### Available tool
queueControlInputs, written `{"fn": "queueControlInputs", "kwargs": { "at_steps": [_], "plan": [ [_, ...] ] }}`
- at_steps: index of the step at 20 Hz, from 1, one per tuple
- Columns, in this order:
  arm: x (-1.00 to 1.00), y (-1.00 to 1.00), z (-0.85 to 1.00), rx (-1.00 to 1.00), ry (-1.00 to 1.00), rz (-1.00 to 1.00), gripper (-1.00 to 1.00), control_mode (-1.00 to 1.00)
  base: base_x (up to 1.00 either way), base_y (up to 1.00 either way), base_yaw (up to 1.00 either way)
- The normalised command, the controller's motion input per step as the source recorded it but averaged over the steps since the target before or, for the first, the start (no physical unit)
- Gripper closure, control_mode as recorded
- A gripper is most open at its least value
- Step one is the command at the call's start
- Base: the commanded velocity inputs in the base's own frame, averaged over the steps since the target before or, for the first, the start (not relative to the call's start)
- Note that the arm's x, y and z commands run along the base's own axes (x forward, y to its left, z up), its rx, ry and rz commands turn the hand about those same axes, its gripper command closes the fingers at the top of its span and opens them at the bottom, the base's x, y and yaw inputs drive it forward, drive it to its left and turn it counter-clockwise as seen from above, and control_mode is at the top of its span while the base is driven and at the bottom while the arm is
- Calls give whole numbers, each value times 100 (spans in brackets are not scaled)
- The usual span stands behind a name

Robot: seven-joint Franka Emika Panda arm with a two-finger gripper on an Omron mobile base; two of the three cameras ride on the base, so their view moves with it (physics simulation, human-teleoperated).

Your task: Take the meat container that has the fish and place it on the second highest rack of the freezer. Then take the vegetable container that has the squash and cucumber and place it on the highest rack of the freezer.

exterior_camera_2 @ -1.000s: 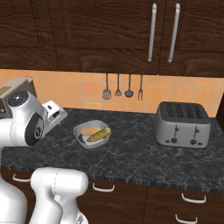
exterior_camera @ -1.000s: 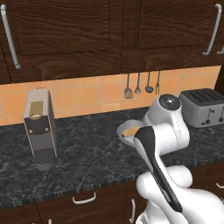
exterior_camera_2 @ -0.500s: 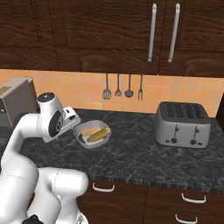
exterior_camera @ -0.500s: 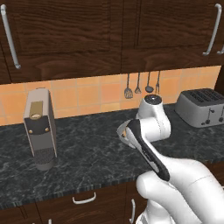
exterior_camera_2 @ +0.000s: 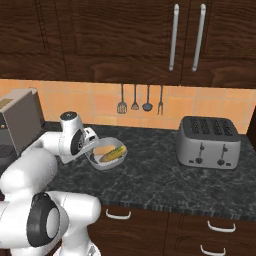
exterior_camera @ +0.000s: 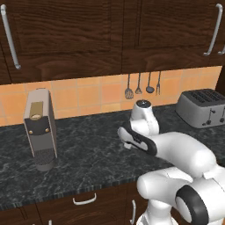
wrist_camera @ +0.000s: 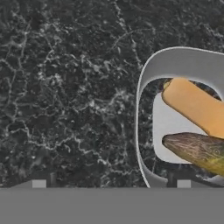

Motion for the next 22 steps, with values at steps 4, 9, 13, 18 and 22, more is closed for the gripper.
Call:
{"fn": "queueControlInputs", "kwargs": {
  "at_steps": [4,9,13,18,22],
  "plan": [
    [39,0,-63,0,0,0,-100,-100,0,0,0],
    [43,0,-29,1,2,-3,-100,-100,0,0,0],
    [44,0,-14,0,8,-2,-100,-100,0,0,0],
    [29,-2,-27,0,1,-1,-100,-100,0,0,0],
    [0,-14,-33,0,0,0,-100,-100,0,0,0]
  ]
}}
